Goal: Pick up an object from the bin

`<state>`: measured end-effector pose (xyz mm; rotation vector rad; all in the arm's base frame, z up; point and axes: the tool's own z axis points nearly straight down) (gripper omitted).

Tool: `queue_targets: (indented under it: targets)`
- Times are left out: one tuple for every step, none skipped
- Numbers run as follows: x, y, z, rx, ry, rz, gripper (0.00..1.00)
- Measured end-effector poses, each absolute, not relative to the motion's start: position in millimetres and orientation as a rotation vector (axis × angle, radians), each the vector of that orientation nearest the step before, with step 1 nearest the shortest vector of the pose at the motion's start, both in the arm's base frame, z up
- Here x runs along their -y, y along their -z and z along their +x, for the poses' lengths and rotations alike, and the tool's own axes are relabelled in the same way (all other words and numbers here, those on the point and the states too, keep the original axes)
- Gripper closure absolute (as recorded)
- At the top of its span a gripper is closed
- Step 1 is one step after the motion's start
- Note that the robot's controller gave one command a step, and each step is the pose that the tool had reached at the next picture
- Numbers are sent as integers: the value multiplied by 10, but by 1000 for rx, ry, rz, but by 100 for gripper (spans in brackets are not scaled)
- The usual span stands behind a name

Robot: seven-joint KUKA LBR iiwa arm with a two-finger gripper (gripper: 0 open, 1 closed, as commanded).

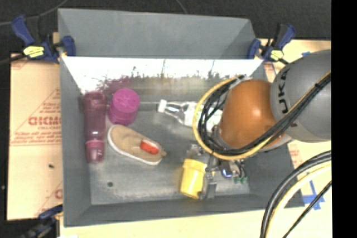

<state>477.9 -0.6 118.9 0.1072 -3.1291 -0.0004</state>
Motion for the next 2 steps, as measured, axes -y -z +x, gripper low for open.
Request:
queue_targets:
  targets:
    - [-68,-1079,4878,3143,1,-34,0]
    - [-66,-1080,4878,3143,1,-33,0]
